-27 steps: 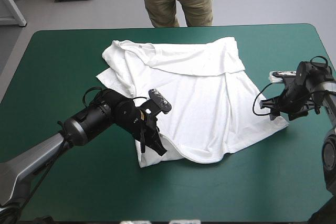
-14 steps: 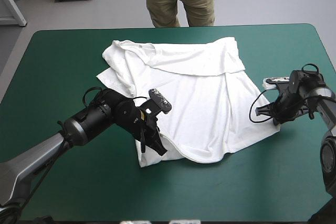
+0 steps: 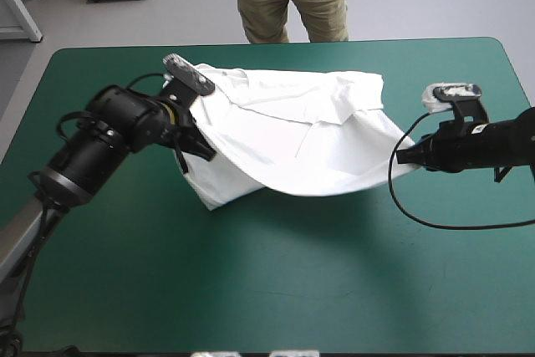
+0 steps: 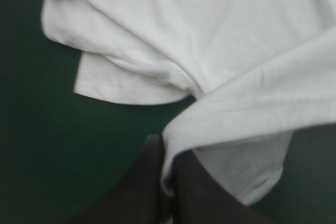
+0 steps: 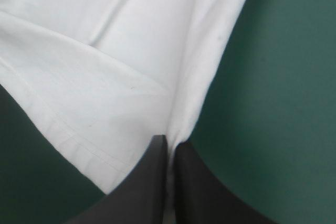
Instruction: Fold the cloth
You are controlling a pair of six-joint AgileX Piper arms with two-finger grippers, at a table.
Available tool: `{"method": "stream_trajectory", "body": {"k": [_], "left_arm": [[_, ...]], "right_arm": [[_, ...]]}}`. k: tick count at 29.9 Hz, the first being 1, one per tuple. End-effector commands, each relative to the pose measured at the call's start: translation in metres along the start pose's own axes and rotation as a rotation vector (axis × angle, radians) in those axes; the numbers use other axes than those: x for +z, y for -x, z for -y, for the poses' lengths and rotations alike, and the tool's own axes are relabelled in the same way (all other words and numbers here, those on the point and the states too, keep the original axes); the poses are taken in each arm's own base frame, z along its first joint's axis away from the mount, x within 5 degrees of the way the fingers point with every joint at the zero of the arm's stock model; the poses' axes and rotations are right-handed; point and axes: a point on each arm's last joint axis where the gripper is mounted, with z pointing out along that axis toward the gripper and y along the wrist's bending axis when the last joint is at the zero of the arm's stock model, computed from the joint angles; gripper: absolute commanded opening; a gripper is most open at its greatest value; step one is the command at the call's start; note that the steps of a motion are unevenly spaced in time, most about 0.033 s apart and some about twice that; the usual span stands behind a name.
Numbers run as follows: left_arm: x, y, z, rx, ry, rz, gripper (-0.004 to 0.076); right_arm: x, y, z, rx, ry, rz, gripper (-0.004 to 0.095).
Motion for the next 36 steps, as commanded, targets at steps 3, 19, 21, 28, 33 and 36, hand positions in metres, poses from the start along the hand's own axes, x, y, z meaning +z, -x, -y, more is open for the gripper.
{"method": "stream_trajectory", "body": {"k": [3, 19, 21, 28, 33, 36], "left_arm": [[-0.074, 0.024, -0.058, -0.086, 0.170, 0.261, -0.0002], [-0.279, 0.025, -0.096, -0.207, 0.307, 0.967, -0.0003], [-0.298, 0.015, -0.095, -0.191, 0.338, 1.020, -0.0009], [-0.356, -0.020, -0.088, -0.190, 0.417, 1.211, -0.0009], [-0.361, -0.023, -0.085, -0.189, 0.390, 1.235, -0.0009], [-0.333, -0.005, -0.088, -0.182, 0.346, 1.138, -0.0009]], "right_arm": [[-0.084, 0.034, -0.042, -0.139, 0.020, 0.331, -0.0013], [-0.293, 0.051, -0.146, -0.500, -0.010, 1.074, -0.0013], [-0.305, 0.044, -0.153, -0.526, -0.020, 1.118, -0.0013], [-0.344, 0.015, -0.175, -0.594, -0.068, 1.257, -0.0013], [-0.345, 0.015, -0.171, -0.559, -0.113, 1.258, -0.0013], [-0.335, 0.026, -0.163, -0.531, -0.116, 1.204, -0.0013]]}}
